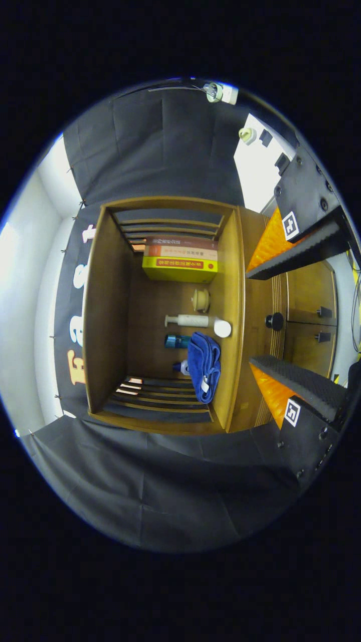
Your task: Pull open the drawer, take out the items inside it, and place them on the countertop above the cabinet.
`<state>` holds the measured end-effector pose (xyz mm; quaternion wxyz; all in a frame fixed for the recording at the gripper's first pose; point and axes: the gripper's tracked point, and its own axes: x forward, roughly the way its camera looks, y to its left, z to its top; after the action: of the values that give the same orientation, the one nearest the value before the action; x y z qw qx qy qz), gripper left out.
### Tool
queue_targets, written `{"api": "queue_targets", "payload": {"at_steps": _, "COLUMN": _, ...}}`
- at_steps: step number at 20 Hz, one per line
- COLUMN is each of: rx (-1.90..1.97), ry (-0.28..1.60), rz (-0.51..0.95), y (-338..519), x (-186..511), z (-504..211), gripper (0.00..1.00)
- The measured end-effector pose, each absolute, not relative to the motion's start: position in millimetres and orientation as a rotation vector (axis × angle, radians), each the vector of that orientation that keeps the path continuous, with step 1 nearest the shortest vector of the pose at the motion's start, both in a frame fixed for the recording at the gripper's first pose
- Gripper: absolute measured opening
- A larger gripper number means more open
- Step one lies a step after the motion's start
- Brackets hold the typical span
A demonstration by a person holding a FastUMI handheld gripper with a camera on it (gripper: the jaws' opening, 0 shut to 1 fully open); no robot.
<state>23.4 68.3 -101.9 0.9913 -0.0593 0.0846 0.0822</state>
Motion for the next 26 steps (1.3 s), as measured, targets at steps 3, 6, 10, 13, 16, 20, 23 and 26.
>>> {"api": "queue_targets", "payload": {"at_steps": 3, "rx": -0.112, "ry": 0.144, "rz": 0.173, "y": 63, "x": 10, "z": -82, "gripper": 0.99}}
{"api": "queue_targets", "payload": {"at_steps": 6, "rx": -0.117, "ry": 0.114, "rz": 0.166, "y": 55, "x": 5, "z": -66, "gripper": 0.99}}
{"api": "queue_targets", "payload": {"at_steps": 10, "rx": -0.11, "ry": 0.105, "rz": 0.164, "y": 52, "x": 2, "z": -59, "gripper": 0.99}}
{"api": "queue_targets", "payload": {"at_steps": 13, "rx": -0.112, "ry": 0.111, "rz": 0.172, "y": 57, "x": 2, "z": -62, "gripper": 0.99}}
{"api": "queue_targets", "payload": {"at_steps": 16, "rx": -0.114, "ry": 0.113, "rz": 0.178, "y": 60, "x": 2, "z": -65, "gripper": 0.99}}
{"api": "queue_targets", "payload": {"at_steps": 20, "rx": -0.108, "ry": 0.127, "rz": 0.182, "y": 62, "x": 2, "z": -72, "gripper": 0.99}}
{"api": "queue_targets", "payload": {"at_steps": 23, "rx": -0.105, "ry": 0.131, "rz": 0.178, "y": 60, "x": 4, "z": -74, "gripper": 0.99}}
{"api": "queue_targets", "payload": {"at_steps": 26, "rx": -0.101, "ry": 0.138, "rz": 0.171, "y": 58, "x": 6, "z": -79, "gripper": 0.99}}
